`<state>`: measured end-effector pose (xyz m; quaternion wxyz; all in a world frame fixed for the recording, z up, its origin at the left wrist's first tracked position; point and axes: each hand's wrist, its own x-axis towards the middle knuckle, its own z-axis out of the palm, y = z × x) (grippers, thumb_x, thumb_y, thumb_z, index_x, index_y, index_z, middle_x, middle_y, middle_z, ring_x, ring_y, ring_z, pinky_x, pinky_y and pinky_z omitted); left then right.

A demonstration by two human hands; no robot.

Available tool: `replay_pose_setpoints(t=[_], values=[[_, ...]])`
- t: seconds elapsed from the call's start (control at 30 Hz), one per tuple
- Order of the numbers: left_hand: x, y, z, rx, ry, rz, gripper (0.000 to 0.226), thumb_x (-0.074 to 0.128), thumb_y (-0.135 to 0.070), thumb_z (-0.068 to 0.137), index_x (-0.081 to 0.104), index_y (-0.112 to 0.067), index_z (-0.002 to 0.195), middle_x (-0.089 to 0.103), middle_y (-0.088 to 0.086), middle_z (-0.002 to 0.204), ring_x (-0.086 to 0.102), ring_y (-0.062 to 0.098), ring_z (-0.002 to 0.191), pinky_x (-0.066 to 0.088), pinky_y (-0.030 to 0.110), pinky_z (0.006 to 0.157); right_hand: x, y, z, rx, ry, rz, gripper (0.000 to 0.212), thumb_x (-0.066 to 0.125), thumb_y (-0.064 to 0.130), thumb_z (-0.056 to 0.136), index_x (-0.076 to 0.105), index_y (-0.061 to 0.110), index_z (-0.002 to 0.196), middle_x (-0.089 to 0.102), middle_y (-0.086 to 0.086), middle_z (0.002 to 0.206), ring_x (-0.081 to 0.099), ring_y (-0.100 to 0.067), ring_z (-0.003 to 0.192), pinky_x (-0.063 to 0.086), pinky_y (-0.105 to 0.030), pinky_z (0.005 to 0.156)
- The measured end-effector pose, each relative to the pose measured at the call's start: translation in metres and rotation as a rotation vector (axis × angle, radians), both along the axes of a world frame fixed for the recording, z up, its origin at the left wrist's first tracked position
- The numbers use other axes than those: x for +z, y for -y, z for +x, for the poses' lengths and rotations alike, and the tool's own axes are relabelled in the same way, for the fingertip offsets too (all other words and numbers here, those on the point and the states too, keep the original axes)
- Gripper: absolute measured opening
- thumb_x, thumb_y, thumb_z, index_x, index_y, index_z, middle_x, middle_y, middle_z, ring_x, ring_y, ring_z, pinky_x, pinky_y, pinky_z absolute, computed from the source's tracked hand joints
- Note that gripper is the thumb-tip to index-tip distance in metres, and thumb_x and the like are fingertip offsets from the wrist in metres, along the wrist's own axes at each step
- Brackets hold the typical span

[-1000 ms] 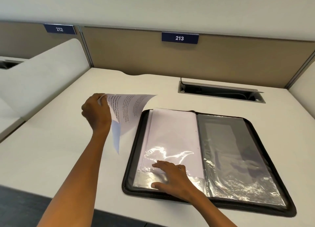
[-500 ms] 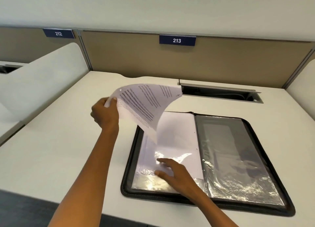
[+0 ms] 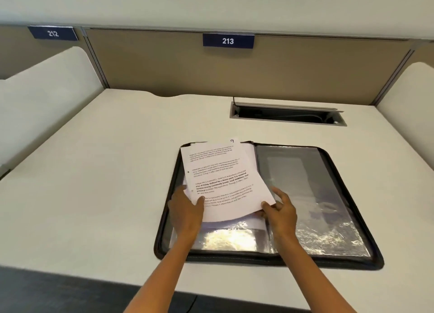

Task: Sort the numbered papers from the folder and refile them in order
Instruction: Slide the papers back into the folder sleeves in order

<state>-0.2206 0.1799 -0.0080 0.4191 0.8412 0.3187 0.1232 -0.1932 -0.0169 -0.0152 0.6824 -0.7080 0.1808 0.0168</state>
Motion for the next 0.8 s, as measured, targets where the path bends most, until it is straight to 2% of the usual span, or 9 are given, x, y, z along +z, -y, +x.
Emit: replay_pose_setpoints(t=[0.13, 0.23, 0.3, 0.4, 0.5, 0.57, 0.63, 0.7, 0.8], values=[[-0.008, 0.009, 0.005, -0.253, -0.053, 0.513, 0.08, 0.066, -0.05, 0.08, 0.033, -0.015, 0.144, 0.036, 0.015, 0.141, 0.029, 0.034, 0.128, 0.028, 0.046, 0.1, -0.005, 0.03, -0.008, -0.044, 0.005, -0.134, 0.039, 0.062, -0.004, 0.085, 0.059, 0.021, 0.115, 0.068, -0.008, 0.1, 0.068, -0.021, 0.082, 0.059, -0.038, 0.075], [-0.013, 0.019, 0.015, -0.58, -0.188, 0.604, 0.081, 0.051, -0.066, 0.082, 0.026, -0.026, 0.148, 0.003, 0.006, 0.158, -0.01, 0.028, 0.144, 0.001, 0.049, 0.113, -0.005, 0.053, -0.019, -0.064, 0.042, -0.321, 0.032, 0.061, 0.006, 0.088, 0.057, 0.017, 0.118, 0.068, -0.007, 0.094, 0.067, -0.02, 0.069, 0.056, -0.032, 0.063], [-0.014, 0.031, 0.017, -0.743, -0.287, 0.551, 0.085, 0.046, -0.076, 0.076, 0.028, -0.031, 0.146, -0.003, 0.001, 0.159, -0.02, 0.023, 0.143, -0.009, 0.048, 0.113, -0.007, 0.067, -0.023, -0.079, 0.12, -0.555, 0.033, 0.062, 0.016, 0.089, 0.056, 0.013, 0.121, 0.065, -0.007, 0.103, 0.061, -0.022, 0.082, 0.051, -0.034, 0.073], [-0.017, 0.059, 0.011, -0.89, -0.318, 0.499, 0.081, 0.045, -0.076, 0.077, 0.029, -0.036, 0.145, 0.004, -0.001, 0.159, -0.019, 0.019, 0.143, -0.014, 0.046, 0.112, -0.014, 0.089, -0.012, -0.018, 0.321, -0.971, 0.04, 0.056, 0.033, 0.09, 0.056, 0.011, 0.124, 0.056, -0.012, 0.122, 0.047, -0.031, 0.112, 0.038, -0.043, 0.094], [-0.02, 0.089, 0.001, -0.973, -0.218, 0.576, 0.069, 0.049, -0.066, 0.083, 0.035, -0.035, 0.143, 0.011, -0.001, 0.157, -0.015, 0.019, 0.144, -0.015, 0.046, 0.113, -0.017, 0.096, 0.007, 0.186, 0.49, -1.218, 0.055, 0.04, 0.045, 0.089, 0.057, 0.008, 0.125, 0.051, -0.018, 0.133, 0.04, -0.04, 0.128, 0.031, -0.051, 0.104], [-0.021, 0.109, -0.004, -1.02, -0.184, 0.617, 0.064, 0.049, -0.064, 0.084, 0.039, -0.035, 0.141, 0.015, 0.0, 0.156, -0.013, 0.02, 0.145, -0.015, 0.047, 0.114, -0.02, 0.097, 0.018, 0.387, 0.514, -1.36, 0.063, 0.036, 0.05, 0.088, 0.054, 0.008, 0.131, 0.046, -0.02, 0.141, 0.033, -0.04, 0.136, 0.017, -0.051, 0.114], [-0.023, 0.125, -0.008, -1.056, -0.182, 0.619, 0.062, 0.049, -0.062, 0.085, 0.037, -0.037, 0.141, 0.017, -0.001, 0.155, -0.011, 0.019, 0.145, -0.017, 0.049, 0.111, -0.021, 0.098, 0.023, 0.584, 0.413, -1.346, 0.076, 0.029, 0.06, 0.086, 0.037, 0.012, 0.145, 0.024, -0.017, 0.155, 0.013, -0.035, 0.145, -0.001, -0.042, 0.118], [-0.023, 0.139, -0.013, -1.068, -0.175, 0.604, 0.061, 0.047, -0.059, 0.088, 0.031, -0.036, 0.143, 0.019, -0.005, 0.155, -0.005, 0.016, 0.145, -0.019, 0.05, 0.109, -0.028, 0.103, 0.021, 0.667, 0.273, -1.293, 0.092, 0.007, 0.073, 0.077, 0.019, 0.022, 0.151, -0.001, -0.01, 0.16, -0.007, -0.028, 0.147, -0.011, -0.04, 0.115], [-0.021, 0.151, -0.017, -1.03, -0.089, 0.555, 0.045, 0.044, -0.045, 0.095, 0.038, -0.032, 0.138, 0.03, -0.007, 0.149, 0.016, 0.013, 0.142, -0.009, 0.048, 0.112, -0.038, 0.116, 0.007, 0.619, 0.164, -1.245, 0.113, -0.017, 0.086, 0.058, 0.029, 0.03, 0.145, -0.007, -0.007, 0.16, -0.012, -0.027, 0.146, -0.011, -0.049, 0.114]])
